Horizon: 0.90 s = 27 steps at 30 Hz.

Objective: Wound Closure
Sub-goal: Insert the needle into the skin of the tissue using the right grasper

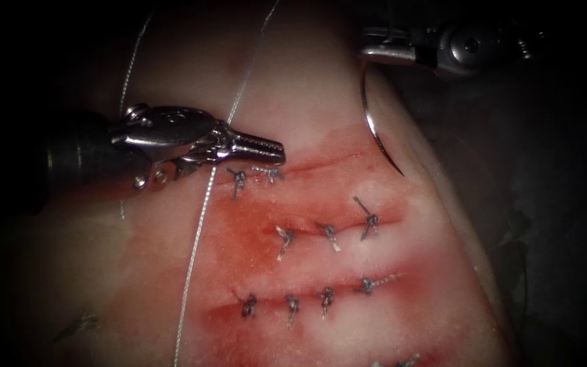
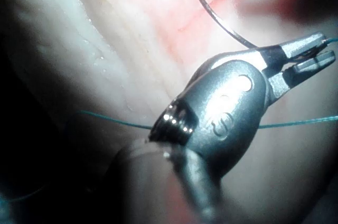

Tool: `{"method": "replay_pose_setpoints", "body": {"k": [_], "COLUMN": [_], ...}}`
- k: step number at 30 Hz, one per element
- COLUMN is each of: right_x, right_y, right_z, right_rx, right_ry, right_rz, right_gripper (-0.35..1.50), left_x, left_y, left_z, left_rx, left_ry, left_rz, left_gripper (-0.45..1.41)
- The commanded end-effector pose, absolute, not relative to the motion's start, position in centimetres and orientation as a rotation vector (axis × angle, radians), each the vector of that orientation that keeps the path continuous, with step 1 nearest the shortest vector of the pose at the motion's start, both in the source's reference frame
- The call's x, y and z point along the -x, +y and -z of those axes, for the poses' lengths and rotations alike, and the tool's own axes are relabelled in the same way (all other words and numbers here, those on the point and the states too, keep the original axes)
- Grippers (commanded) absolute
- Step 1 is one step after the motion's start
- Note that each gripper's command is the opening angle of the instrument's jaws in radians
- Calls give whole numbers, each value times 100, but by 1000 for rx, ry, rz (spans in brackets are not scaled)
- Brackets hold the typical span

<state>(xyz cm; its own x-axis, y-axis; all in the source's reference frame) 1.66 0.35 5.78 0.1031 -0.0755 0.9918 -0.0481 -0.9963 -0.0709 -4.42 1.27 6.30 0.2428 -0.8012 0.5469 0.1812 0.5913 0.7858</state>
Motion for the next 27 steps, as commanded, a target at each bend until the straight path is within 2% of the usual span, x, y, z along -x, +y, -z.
{"method": "replay_pose_setpoints", "body": {"k": [1, 3, 6, 12, 14, 21, 22, 24, 26, 27], "right_x": [-177, -181, -185, -192, -199, -203, -203, -203, -204, -204], "right_y": [36, 38, 39, 31, 24, 15, 14, 13, 12, 11], "right_z": [-584, -585, -587, -605, -616, -611, -608, -604, -603, -603], "right_rx": [2340, 2379, 2409, 2383, 2362, 2258, 2227, 2151, 2120, 2115], "right_ry": [171, 226, 202, -103, -319, -486, -511, -578, -610, -618], "right_rz": [2096, 2107, 2115, 1998, 2051, 1972, 1973, 1964, 1969, 1971], "right_gripper": [-35, -35, -35, -35, -35, -35, -35, -35, -35, -35], "left_x": [448, 449, 450, 461, 465, 467, 469, 474, 476, 477], "left_y": [134, 134, 134, 129, 125, 109, 104, 100, 97, 95], "left_z": [-633, -633, -633, -633, -637, -649, -653, -652, -650, -649], "left_rx": [-660, -657, -656, -495, -358, -255, -232, -234, -246, -246], "left_ry": [-1137, -1137, -1137, -1199, -1185, -1081, -1052, -1021, -1012, -1006], "left_rz": [741, 743, 745, 509, 460, 497, 502, 605, 667, 702], "left_gripper": [12, 12, 17, 32, 36, 36, 15, 0, -25, -45]}}
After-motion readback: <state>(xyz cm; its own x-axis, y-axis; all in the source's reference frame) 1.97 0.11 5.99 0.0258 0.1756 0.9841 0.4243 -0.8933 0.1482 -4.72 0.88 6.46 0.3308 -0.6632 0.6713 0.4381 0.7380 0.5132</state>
